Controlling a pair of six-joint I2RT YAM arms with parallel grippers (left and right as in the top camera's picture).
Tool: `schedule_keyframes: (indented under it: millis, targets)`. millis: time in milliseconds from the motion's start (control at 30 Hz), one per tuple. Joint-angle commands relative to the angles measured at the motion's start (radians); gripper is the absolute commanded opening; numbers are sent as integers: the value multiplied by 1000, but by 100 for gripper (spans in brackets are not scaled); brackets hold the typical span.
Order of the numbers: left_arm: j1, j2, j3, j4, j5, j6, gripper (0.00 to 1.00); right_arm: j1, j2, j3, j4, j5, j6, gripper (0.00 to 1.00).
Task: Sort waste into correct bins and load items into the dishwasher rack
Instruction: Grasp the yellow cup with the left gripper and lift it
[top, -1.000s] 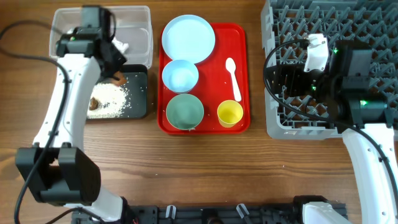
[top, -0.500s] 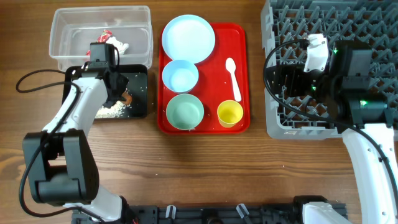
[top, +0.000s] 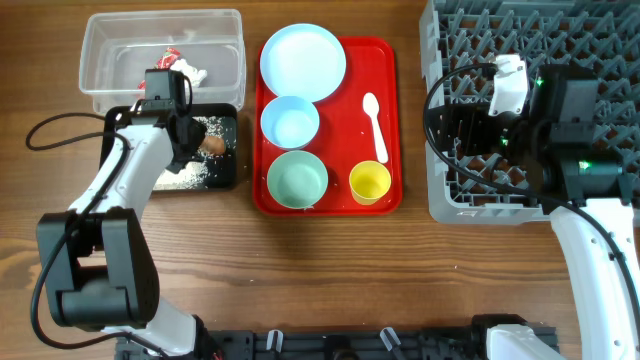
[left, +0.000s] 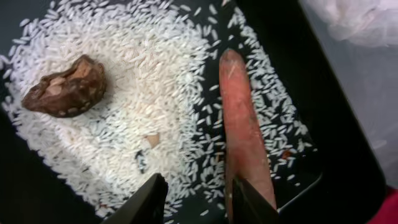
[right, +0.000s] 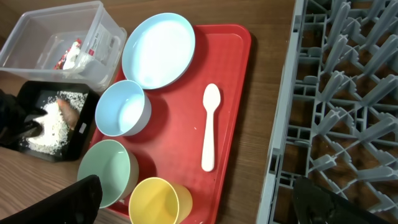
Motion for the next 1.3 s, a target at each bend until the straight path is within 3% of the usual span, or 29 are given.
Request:
schedule_keyframes:
  millis: [0,100,200,333,467,767,1033,1267]
  targets:
    - [5,-26,45,7,121,222,39,2,10,19,-1,11,4,100]
    - [3,-77,117,-49,356,445,52,2,10,19,5,11,4,99]
    - [-39,-131,152,-73,491,557,61,2,10,19,13,11,6,100]
    - [-175,-140,152,-72,491,648,70,2,10,19,18,10,7,100]
    - [-346,-130,152,-40,496,668,69,2,10,19,18,11,7,100]
    - [-601,6,152,3,476,797,78,2,10,19,21,10,8,100]
    - [-690,97,152,-4,374,815,75,2,10,19,21,11,7,100]
    - [-689,97,153,-2,373,815,48,2,10,19,21,11,7,100]
